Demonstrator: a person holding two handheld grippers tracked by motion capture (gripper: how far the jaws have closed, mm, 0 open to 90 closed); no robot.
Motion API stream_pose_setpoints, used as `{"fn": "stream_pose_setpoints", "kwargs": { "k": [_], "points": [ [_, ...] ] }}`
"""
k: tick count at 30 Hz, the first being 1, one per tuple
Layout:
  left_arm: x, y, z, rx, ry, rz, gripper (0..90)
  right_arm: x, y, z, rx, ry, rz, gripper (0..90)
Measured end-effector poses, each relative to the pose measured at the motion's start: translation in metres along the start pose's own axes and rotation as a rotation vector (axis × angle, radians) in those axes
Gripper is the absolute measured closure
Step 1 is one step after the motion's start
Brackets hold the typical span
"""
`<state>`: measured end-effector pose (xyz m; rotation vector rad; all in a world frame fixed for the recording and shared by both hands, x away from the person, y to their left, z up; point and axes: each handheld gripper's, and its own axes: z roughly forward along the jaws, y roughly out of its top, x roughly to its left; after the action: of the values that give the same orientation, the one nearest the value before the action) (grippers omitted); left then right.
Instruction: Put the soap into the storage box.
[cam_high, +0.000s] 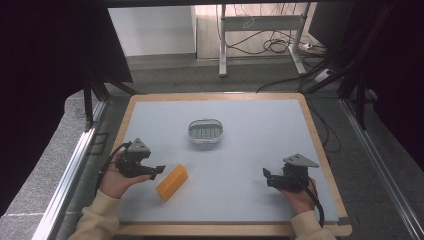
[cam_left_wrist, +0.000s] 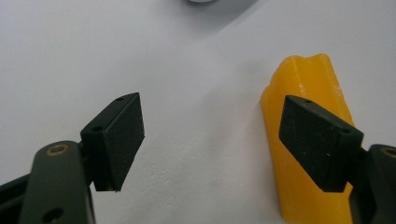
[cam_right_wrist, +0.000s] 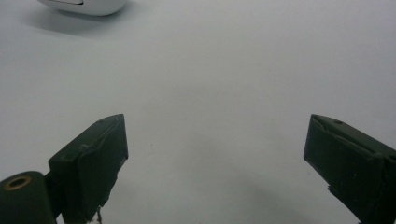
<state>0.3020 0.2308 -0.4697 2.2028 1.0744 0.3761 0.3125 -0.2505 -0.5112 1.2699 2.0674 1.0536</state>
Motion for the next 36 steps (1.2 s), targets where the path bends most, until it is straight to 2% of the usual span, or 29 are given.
{"fn": "stream_pose_setpoints", "kwargs": {
  "k": [13, 21, 27, 33, 36],
  "points": [
    [-0.001, 0.001, -0.004, 0.004, 0.0, 0.002, 22.6, 0.001, 0.001, -0.001, -0.001, 0.004, 0.002, 7.0],
    [-0.003, 0.007, -0.025, -0.021, 0.017, 0.004, 23.0, 0.0, 0.001, -0.003, -0.002, 0.006, 0.001, 7.2],
    [-0.011, 0.012, -0.036, -0.029, 0.0, 0.032, 22.9, 0.0, 0.001, -0.004, 0.004, -0.001, -0.003, 7.4],
    [-0.023, 0.017, -0.037, 0.004, -0.033, 0.063, 22.4, 0.0, 0.001, -0.004, 0.008, -0.006, 0.001, 7.4],
    [-0.03, 0.02, -0.033, 0.04, -0.048, 0.087, 22.3, 0.0, 0.0, -0.004, 0.007, -0.006, 0.0, 7.4]
  ]
}}
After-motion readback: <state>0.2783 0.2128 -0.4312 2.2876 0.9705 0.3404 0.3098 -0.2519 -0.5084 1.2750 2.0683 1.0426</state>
